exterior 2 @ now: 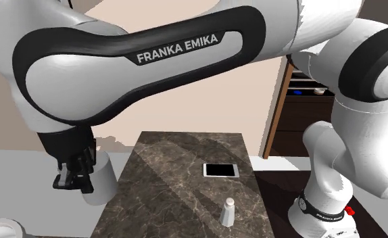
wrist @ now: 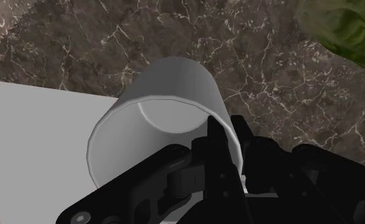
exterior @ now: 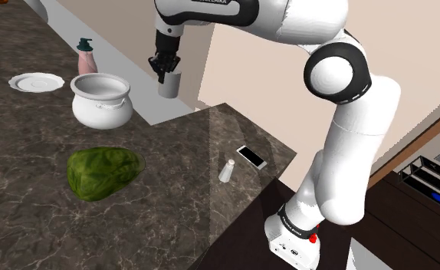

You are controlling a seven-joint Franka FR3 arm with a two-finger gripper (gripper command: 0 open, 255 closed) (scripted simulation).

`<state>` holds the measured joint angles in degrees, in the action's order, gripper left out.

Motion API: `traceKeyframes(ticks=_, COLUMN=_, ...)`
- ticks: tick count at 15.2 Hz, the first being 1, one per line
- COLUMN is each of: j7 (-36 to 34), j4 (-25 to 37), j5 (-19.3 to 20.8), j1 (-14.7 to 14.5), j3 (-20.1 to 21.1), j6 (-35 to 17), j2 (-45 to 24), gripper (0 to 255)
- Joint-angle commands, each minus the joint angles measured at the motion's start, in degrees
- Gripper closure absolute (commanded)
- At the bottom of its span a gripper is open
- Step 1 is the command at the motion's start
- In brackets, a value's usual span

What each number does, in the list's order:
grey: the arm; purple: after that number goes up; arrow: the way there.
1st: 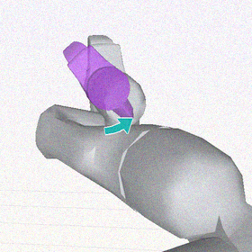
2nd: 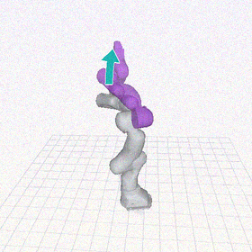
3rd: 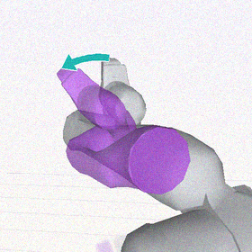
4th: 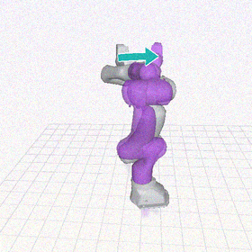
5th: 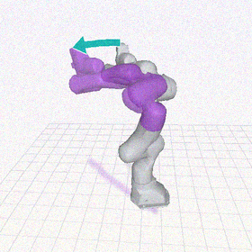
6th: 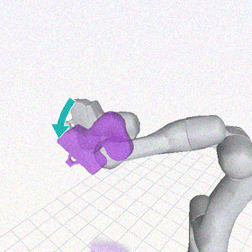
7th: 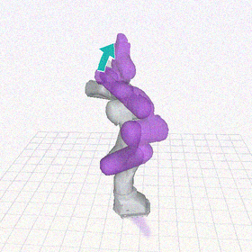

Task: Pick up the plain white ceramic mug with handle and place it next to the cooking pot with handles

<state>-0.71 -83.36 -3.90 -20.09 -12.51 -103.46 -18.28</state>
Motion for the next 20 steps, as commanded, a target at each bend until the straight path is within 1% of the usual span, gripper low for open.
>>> traceKeyframes(ticks=1, j7=-2.16, j4=4.40, j5=-0.23, j1=-1.11, j3=0.78, j6=1.64, j2=-2.75, gripper=255)
traceKeyframes(ticks=2, j7=-3.47, j4=7.78, j5=-0.40, j1=-1.76, j3=1.25, j6=2.78, j2=-5.00, gripper=255)
traceKeyframes(ticks=11, j7=-3.33, j4=0.82, j5=-0.48, j1=-2.06, j3=1.35, j6=-4.16, j2=-5.00, gripper=255)
traceKeyframes(ticks=20, j7=-3.10, j4=-4.46, j5=-0.80, j1=-2.16, j3=1.52, j6=-10.55, j2=-6.13, gripper=255)
